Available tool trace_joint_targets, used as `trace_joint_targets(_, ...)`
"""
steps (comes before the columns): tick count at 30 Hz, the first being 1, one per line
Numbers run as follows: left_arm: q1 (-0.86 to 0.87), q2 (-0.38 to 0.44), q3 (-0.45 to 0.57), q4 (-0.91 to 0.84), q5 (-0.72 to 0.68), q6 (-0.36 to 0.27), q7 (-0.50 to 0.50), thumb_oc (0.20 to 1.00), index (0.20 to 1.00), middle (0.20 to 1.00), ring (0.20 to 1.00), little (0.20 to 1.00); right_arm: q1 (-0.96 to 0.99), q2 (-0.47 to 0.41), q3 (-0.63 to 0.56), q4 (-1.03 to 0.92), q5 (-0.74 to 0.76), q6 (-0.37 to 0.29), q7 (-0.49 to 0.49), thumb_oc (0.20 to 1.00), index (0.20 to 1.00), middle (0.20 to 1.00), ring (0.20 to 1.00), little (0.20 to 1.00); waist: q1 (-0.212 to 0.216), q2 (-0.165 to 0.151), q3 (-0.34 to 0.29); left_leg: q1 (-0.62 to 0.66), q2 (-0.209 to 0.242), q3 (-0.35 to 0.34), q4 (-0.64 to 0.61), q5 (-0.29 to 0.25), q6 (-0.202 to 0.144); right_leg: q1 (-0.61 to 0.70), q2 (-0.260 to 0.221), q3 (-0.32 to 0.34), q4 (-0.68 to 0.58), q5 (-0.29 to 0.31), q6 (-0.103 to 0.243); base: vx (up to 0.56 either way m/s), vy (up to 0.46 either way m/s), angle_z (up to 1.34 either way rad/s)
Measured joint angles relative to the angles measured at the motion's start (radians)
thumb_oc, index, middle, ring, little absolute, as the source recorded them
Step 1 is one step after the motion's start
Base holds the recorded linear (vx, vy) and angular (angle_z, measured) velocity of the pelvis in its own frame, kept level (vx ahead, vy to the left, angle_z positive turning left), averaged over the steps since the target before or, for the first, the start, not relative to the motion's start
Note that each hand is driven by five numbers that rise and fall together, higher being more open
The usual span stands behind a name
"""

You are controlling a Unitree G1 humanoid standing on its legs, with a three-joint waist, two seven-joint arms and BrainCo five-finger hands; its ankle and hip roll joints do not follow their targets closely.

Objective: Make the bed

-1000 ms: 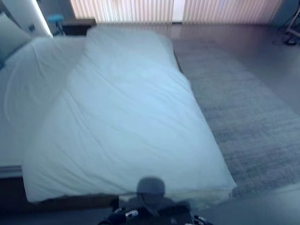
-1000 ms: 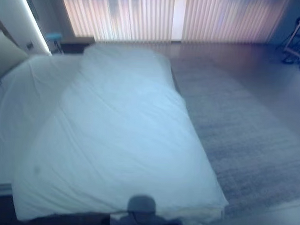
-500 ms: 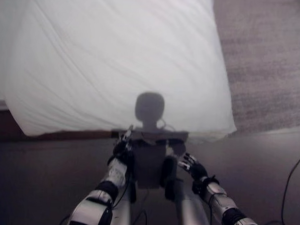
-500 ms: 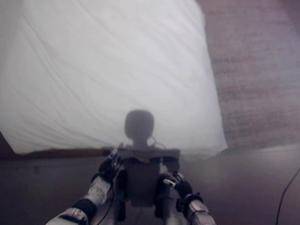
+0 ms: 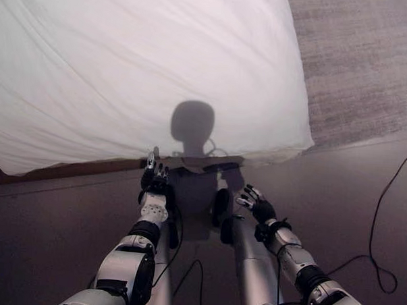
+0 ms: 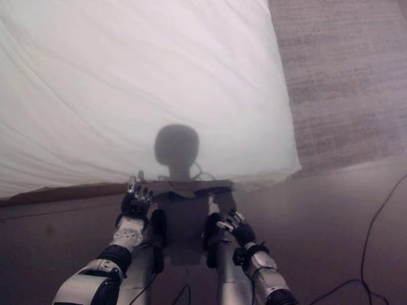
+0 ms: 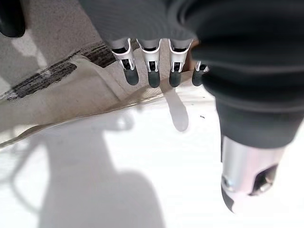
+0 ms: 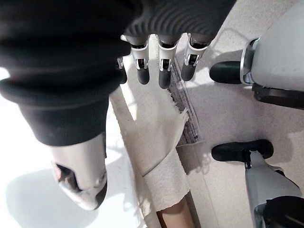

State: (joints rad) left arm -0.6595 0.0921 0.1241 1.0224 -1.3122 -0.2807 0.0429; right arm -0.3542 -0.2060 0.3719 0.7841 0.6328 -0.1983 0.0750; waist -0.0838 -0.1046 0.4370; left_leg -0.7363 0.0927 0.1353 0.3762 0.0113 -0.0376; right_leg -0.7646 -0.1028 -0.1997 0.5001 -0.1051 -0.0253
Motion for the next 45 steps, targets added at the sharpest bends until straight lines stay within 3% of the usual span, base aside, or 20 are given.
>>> trace_joint_targets(6,-0.048,0.03,0.012,-0.001,-0.002,-0.021,0.018,1.0,1.0,1.0,1.0,1.0,0.0,-0.001,0.002,-0.036,0.012,-0.009,0.003,1.0,1.0,1.0,1.0,1.0,-0.013,-0.026,-0.016,-0.011,0.007,0.001,0.0,0.0,-0.002,-0.004,0.01,0.0,-0.024,0.013,-0.01,0.04,0.01,-0.03)
trace_joint_targets(14,-0.13,0.079,0.013,-0.002,-0.014,-0.019,0.022,1.0,1.0,1.0,1.0,1.0,0.0,-0.004,0.019,-0.038,0.022,-0.014,0.007,1.0,1.0,1.0,1.0,1.0,-0.016,-0.026,-0.017,-0.026,0.007,-0.001,0.001,-0.005,-0.003,-0.015,0.011,-0.001,-0.025,0.015,-0.011,0.01,0.004,0.0)
trace_joint_targets(19,-0.172,0.13,0.017,0.0,-0.039,-0.019,0.034,1.0,1.0,1.0,1.0,1.0,0.002,-0.012,0.024,-0.081,0.025,-0.014,0.022,1.0,1.0,1.0,1.0,1.0,-0.041,-0.03,-0.022,-0.064,0.011,-0.001,0.017,-0.005,-0.004,-0.052,0.012,0.0,-0.014,0.017,-0.015,0.0,-0.001,-0.01)
trace_joint_targets(25,-0.196,0.138,0.017,0.0,-0.047,-0.02,0.037,1.0,1.0,1.0,1.0,1.0,0.007,-0.037,0.024,-0.085,0.025,-0.013,0.024,1.0,1.0,1.0,1.0,1.0,-0.04,-0.031,-0.033,-0.096,0.014,-0.001,0.024,-0.004,-0.003,-0.083,0.014,0.0,-0.008,0.021,-0.019,0.0,0.0,0.0)
trace_joint_targets(26,-0.196,0.141,0.017,0.0,-0.047,-0.02,0.037,0.771,0.771,0.771,0.771,0.771,0.007,-0.038,0.024,-0.085,0.025,-0.013,0.024,1.0,1.0,1.0,1.0,1.0,-0.039,-0.031,-0.033,-0.096,0.014,-0.001,0.024,-0.004,-0.003,-0.083,0.014,0.0,-0.008,0.021,-0.019,0.0,0.0,0.0)
trace_joint_targets(27,-0.197,0.141,0.017,0.0,-0.047,-0.02,0.037,0.379,0.379,0.379,0.379,0.379,0.007,-0.038,0.024,-0.085,0.025,-0.013,0.024,1.0,1.0,1.0,1.0,1.0,-0.039,-0.031,-0.033,-0.096,0.014,-0.001,0.024,-0.004,-0.003,-0.083,0.014,0.0,-0.007,0.021,-0.019,0.0,0.0,0.0)
trace_joint_targets(28,-0.198,0.141,0.017,0.0,-0.047,-0.02,0.037,0.2,0.2,0.2,0.2,0.2,0.007,-0.038,0.024,-0.085,0.025,-0.013,0.024,1.0,1.0,1.0,1.0,1.0,-0.039,-0.031,-0.033,-0.097,0.014,-0.001,0.025,-0.004,-0.003,-0.083,0.014,0.0,-0.006,0.021,-0.019,0.0,0.0,0.0)
trace_joint_targets(35,-0.186,0.134,0.016,-0.028,-0.058,-0.062,0.037,0.2,0.2,0.2,0.2,0.2,0.007,-0.033,0.029,-0.086,0.025,-0.015,0.018,1.0,1.0,1.0,1.0,1.0,-0.032,-0.03,-0.034,-0.096,0.012,-0.001,0.025,-0.003,-0.002,-0.084,0.011,0.0,-0.002,0.021,-0.019,0.0,0.0,0.0)
trace_joint_targets(40,-0.134,0.086,0.012,-0.196,-0.057,-0.09,0.034,0.2,0.2,0.2,0.2,0.2,0.007,0.003,0.032,-0.095,0.062,-0.016,0.018,1.0,1.0,1.0,1.0,1.0,-0.007,-0.028,-0.032,-0.088,0.008,-0.003,0.023,0.0,0.0,-0.077,0.006,-0.003,0.002,0.021,-0.019,-0.01,0.005,0.02)
trace_joint_targets(45,-0.008,0.011,-0.065,-0.388,-0.058,-0.107,-0.014,0.2,0.2,0.2,0.2,0.2,0.004,0.046,0.057,-0.122,0.178,-0.016,0.031,1.0,1.0,1.0,1.0,1.0,0.032,-0.022,-0.028,-0.021,-0.012,-0.004,-0.014,0.01,0.006,-0.021,-0.009,-0.004,-0.003,0.015,-0.012,-0.03,0.01,0.08)
